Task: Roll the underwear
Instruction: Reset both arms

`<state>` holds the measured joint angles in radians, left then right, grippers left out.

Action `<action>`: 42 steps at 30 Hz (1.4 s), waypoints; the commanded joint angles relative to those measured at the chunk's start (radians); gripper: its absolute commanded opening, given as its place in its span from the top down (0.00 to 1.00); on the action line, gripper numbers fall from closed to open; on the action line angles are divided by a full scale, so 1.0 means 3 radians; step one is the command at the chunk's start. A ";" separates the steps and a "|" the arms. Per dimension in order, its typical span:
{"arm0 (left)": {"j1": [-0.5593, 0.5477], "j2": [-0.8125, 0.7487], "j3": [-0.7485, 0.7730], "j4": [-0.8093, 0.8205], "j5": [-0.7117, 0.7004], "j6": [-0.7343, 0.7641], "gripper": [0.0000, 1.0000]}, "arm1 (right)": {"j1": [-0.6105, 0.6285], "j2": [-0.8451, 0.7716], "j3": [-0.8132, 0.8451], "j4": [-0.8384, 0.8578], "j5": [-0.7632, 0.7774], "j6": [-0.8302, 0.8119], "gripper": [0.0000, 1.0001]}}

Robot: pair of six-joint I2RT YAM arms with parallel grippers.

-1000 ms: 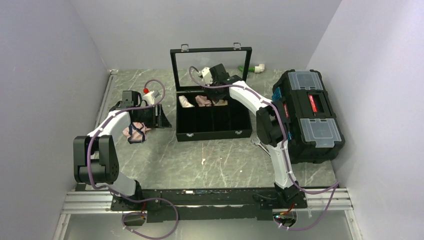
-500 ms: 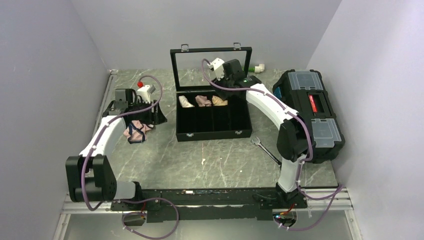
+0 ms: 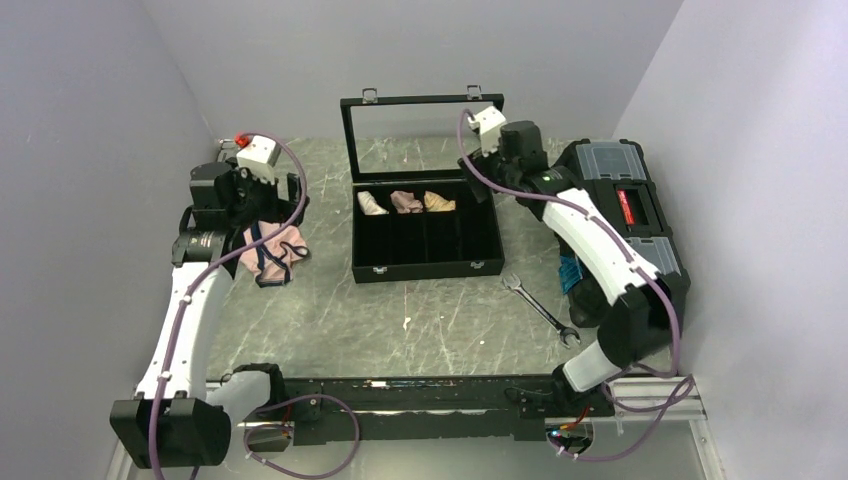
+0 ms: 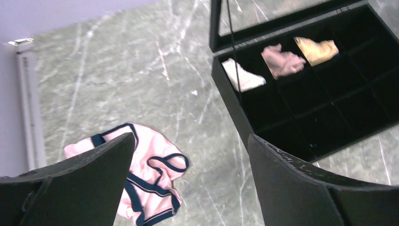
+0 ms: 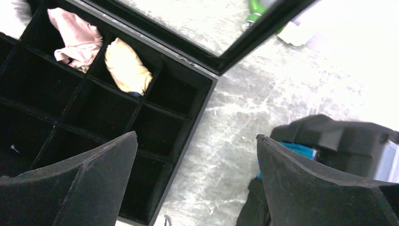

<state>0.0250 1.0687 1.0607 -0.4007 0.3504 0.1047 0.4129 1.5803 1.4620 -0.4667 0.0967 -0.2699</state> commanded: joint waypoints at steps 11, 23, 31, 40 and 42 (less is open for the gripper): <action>0.0019 -0.0198 0.0138 0.0097 -0.0665 -0.0109 0.01 | -0.0180 -0.1422 -0.0978 0.0414 0.0264 0.0236 0.00; 0.0017 -0.0710 -0.0561 0.0334 -0.0150 -0.0091 0.01 | -0.0303 -0.2290 -0.2077 0.0735 -0.0420 0.0503 0.00; 0.0018 -0.1005 -0.0769 0.0313 0.0019 0.0121 0.01 | -0.0402 -0.2631 -0.2411 0.0848 -0.0560 0.0480 0.00; 0.0018 -0.1373 -0.1270 0.0745 0.0166 0.0174 0.01 | -0.0661 -0.2854 -0.2551 0.0817 -0.0944 0.0348 0.00; 0.0017 -0.1389 -0.1301 0.0738 0.0148 0.0195 0.01 | -0.0729 -0.2904 -0.2555 0.0792 -0.0997 0.0332 0.00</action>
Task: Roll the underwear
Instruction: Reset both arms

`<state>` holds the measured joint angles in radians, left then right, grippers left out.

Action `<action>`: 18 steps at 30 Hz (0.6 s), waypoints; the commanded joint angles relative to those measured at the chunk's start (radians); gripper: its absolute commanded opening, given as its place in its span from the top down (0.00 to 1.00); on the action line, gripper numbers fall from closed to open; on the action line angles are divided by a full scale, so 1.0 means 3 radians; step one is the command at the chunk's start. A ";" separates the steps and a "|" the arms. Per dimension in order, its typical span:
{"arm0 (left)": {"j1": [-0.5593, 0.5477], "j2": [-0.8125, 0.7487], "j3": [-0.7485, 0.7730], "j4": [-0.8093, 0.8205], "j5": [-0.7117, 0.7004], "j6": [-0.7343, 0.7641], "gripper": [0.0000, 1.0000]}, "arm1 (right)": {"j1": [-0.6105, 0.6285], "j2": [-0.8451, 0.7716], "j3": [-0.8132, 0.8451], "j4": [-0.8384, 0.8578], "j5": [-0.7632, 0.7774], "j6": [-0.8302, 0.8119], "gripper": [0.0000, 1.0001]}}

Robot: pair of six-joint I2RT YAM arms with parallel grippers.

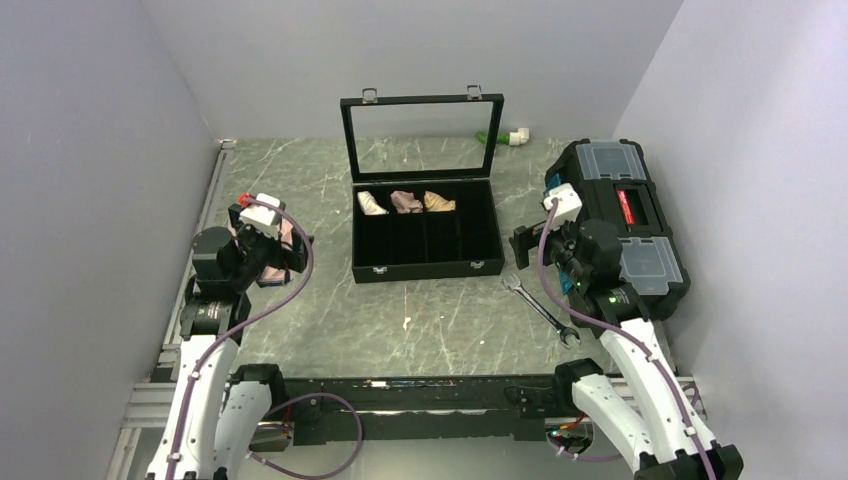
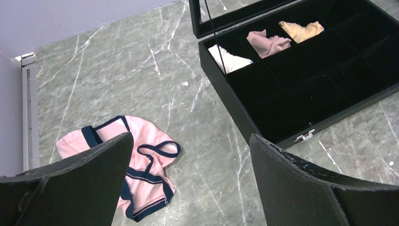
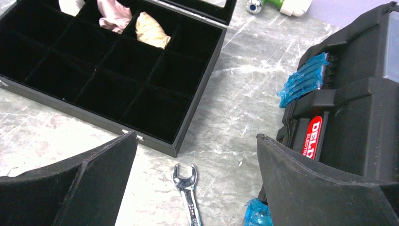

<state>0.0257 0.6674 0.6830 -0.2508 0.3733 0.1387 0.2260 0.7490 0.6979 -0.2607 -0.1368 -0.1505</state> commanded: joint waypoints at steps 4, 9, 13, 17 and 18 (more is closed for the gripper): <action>0.0016 -0.0098 -0.0124 0.0266 0.0142 0.0109 0.01 | -0.0201 -0.0197 -0.0021 0.0079 -0.0270 -0.0090 0.00; 0.0021 -0.0177 -0.0150 0.0252 0.0168 0.0125 0.01 | -0.0303 -0.0248 -0.0028 0.0049 -0.0353 -0.0117 0.00; 0.0027 -0.0264 -0.0170 0.0289 0.0131 0.0129 0.01 | -0.0350 -0.0272 -0.0035 0.0041 -0.0407 -0.0122 0.00; 0.0035 -0.0233 -0.0132 0.0244 0.0092 0.0113 0.01 | -0.0384 -0.0249 -0.0034 0.0045 -0.0403 -0.0113 0.00; 0.0039 -0.0226 -0.0130 0.0243 0.0090 0.0111 0.01 | -0.0386 -0.0242 -0.0035 0.0050 -0.0401 -0.0112 0.00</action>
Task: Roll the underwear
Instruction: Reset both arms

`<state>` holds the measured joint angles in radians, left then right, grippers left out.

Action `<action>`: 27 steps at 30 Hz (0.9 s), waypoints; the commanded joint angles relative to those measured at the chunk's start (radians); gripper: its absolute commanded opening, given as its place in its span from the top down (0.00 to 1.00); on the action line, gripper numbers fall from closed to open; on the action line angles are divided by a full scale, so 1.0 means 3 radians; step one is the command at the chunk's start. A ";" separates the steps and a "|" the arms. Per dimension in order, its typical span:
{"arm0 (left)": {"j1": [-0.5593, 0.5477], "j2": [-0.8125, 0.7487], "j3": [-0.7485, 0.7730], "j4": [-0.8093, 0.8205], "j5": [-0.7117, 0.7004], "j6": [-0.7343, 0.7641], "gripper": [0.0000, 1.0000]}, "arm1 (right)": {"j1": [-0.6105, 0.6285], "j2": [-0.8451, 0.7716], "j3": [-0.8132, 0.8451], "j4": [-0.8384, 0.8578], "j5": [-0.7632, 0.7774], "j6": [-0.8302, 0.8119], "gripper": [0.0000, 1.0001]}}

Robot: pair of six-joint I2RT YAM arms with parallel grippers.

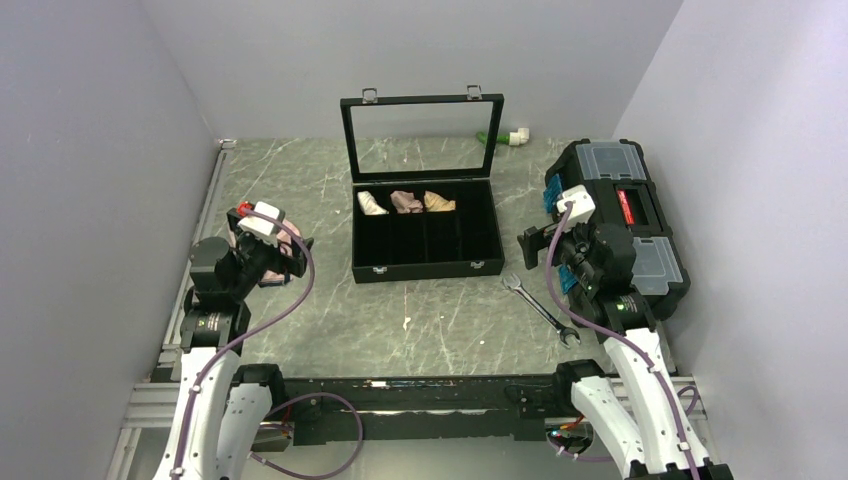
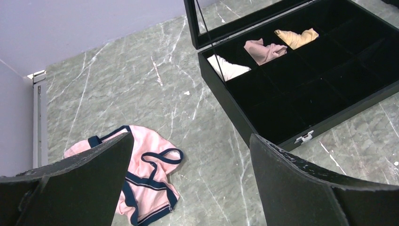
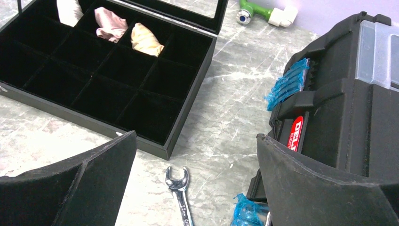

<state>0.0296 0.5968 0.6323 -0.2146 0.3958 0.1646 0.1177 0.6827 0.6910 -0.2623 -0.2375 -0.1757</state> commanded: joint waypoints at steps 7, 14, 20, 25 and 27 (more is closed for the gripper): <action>0.0038 0.0040 0.0061 0.0099 -0.0038 0.0029 0.01 | -0.0029 -0.0006 -0.0036 0.0096 -0.0030 -0.0001 0.00; 0.0069 0.0025 0.0057 0.0103 -0.0077 0.0037 0.01 | -0.0029 -0.0014 -0.0036 0.0096 -0.0021 0.0001 0.00; 0.0080 0.0059 0.0065 0.0090 -0.0056 0.0033 0.01 | -0.0028 -0.0021 -0.0052 0.0114 -0.0011 0.0004 0.00; 0.0085 0.0067 0.0064 0.0098 -0.0069 0.0034 0.01 | -0.0034 -0.0020 -0.0063 0.0141 0.0003 0.0018 0.00; 0.0090 0.0062 0.0065 0.0092 -0.0086 0.0035 0.01 | -0.0032 -0.0013 -0.0046 0.0122 0.0024 0.0005 0.00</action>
<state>0.0494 0.6136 0.6323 -0.2127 0.3805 0.1646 0.1123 0.6838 0.6750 -0.2607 -0.2409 -0.1749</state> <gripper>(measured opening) 0.994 0.994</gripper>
